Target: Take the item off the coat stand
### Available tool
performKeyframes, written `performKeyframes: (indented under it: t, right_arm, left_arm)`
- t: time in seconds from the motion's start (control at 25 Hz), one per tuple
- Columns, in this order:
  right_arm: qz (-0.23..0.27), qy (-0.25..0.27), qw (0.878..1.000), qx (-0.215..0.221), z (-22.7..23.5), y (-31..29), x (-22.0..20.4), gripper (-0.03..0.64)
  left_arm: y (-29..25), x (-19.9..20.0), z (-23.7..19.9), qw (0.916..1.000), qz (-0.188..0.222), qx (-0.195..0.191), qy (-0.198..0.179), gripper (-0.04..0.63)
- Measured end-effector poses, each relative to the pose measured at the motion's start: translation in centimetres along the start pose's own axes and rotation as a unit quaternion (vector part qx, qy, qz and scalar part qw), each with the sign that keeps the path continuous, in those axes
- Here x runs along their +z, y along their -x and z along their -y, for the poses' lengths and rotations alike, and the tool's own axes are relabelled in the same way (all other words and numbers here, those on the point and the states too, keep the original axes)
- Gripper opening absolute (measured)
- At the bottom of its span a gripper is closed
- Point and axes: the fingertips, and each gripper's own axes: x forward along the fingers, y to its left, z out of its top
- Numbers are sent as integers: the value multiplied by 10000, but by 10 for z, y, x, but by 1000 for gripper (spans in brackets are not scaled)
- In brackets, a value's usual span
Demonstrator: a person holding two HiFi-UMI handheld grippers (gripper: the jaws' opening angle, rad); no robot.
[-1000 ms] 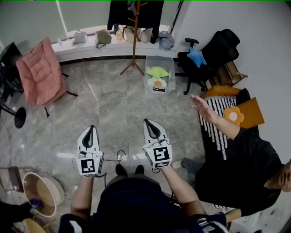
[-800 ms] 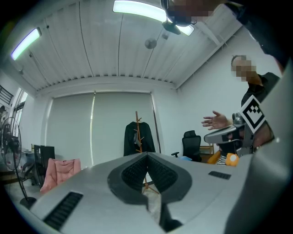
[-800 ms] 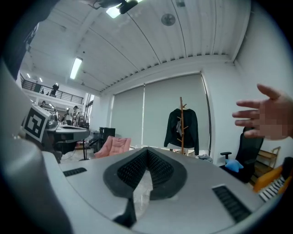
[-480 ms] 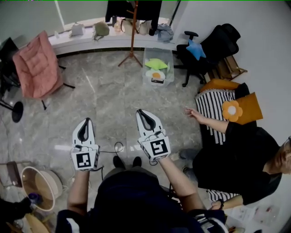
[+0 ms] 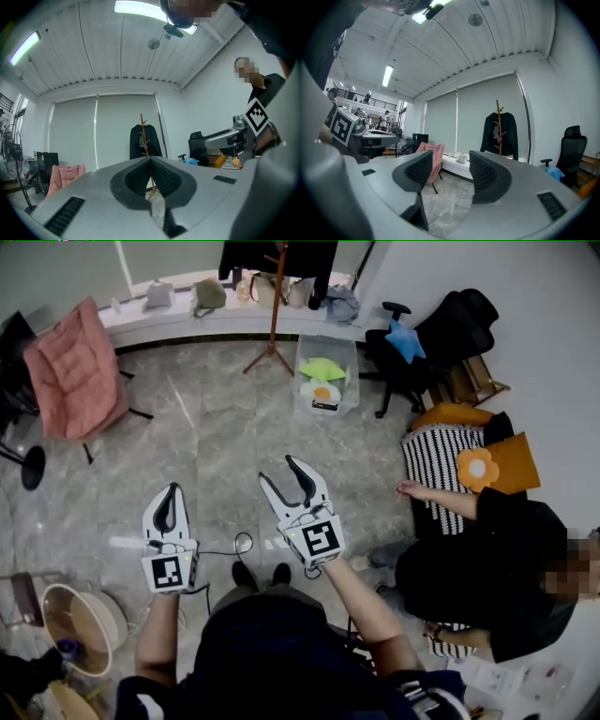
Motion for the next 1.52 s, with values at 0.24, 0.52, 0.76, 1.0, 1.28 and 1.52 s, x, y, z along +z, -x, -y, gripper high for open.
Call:
performKeyframes:
  t: [0.24,0.52,0.76,1.0,1.28,1.52]
  right_arm:
    - [-56,102,9999,-108,3,-22,-8,300]
    - [-99,176,9993,-318,-1,-54,-7,308]
    - [-121,162,9993,-318,18,-91,-7,308]
    - [-93,263,9993,-231,69,-151,-8,308]
    - [21,86,10000,41,156,-225,2,308]
    - [-33,207,9996,209,215,-305,14,307]
  left_arm:
    - [-2,-8,-17,10000,36,-63,25,25]
    - [-5,-15,-45,9997,27,-258,14,25]
    - [-30,-23,-57,9996,-42,-276,64,25]
    - [-96,-33,-66,9998,-46,-162,51,25]
    - [-201,-25,-73,9996,52,281,21,25]
    - [-290,-17,-97,9989,47,451,84,25]
